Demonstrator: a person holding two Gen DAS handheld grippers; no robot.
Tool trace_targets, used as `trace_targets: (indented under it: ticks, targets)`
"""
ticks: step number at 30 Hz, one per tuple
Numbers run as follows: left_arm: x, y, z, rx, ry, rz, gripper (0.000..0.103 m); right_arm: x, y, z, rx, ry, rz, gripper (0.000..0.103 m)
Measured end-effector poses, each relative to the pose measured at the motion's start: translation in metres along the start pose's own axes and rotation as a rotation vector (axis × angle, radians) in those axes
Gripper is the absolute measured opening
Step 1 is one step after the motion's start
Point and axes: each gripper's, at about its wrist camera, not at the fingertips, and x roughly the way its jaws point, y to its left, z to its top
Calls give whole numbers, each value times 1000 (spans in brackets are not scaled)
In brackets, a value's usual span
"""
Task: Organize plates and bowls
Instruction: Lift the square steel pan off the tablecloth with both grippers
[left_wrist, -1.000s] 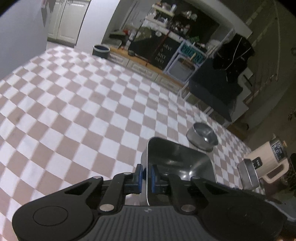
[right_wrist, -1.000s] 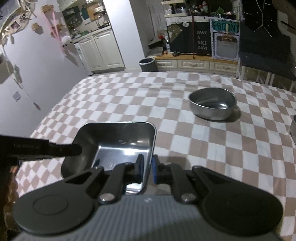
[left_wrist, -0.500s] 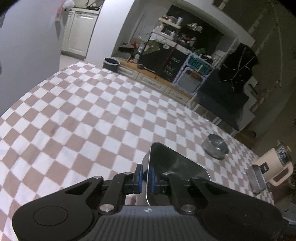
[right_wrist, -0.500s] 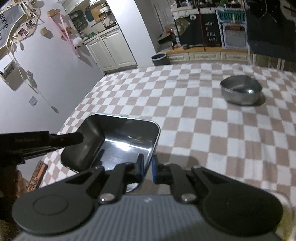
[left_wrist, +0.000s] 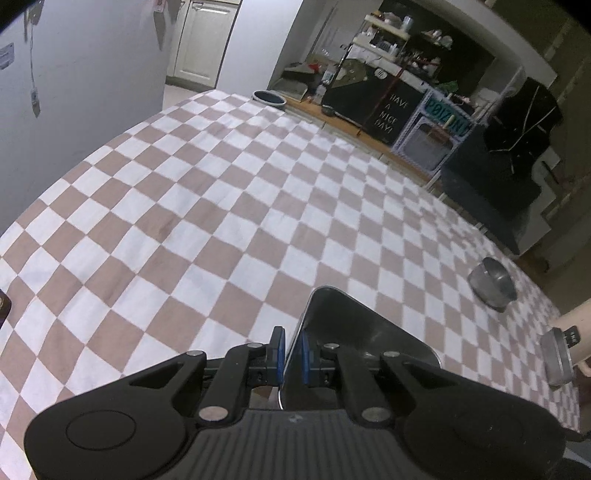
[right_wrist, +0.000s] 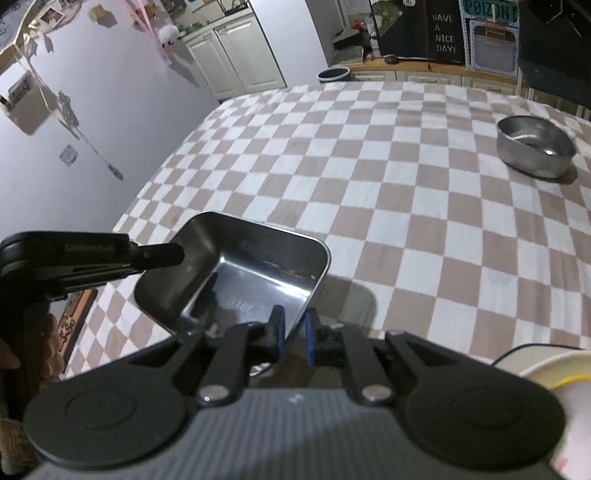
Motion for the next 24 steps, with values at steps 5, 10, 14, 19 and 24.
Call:
trace_targets:
  ticks: [5, 10, 14, 19, 24]
  targets:
    - [9, 5, -3, 10, 31, 24, 9, 10, 2, 2, -7, 27, -10, 14]
    - [15, 6, -5, 20, 59, 36, 9, 15, 1, 2, -13, 48, -23, 14]
    - [18, 6, -6, 29, 72, 37, 9, 19, 3, -1, -26, 66, -39, 14]
    - [20, 9, -7, 31, 88, 45, 9, 23, 4, -3, -41, 84, -38, 14]
    - [22, 9, -11, 57, 105, 63, 9, 26, 6, -2, -44, 92, -39, 14]
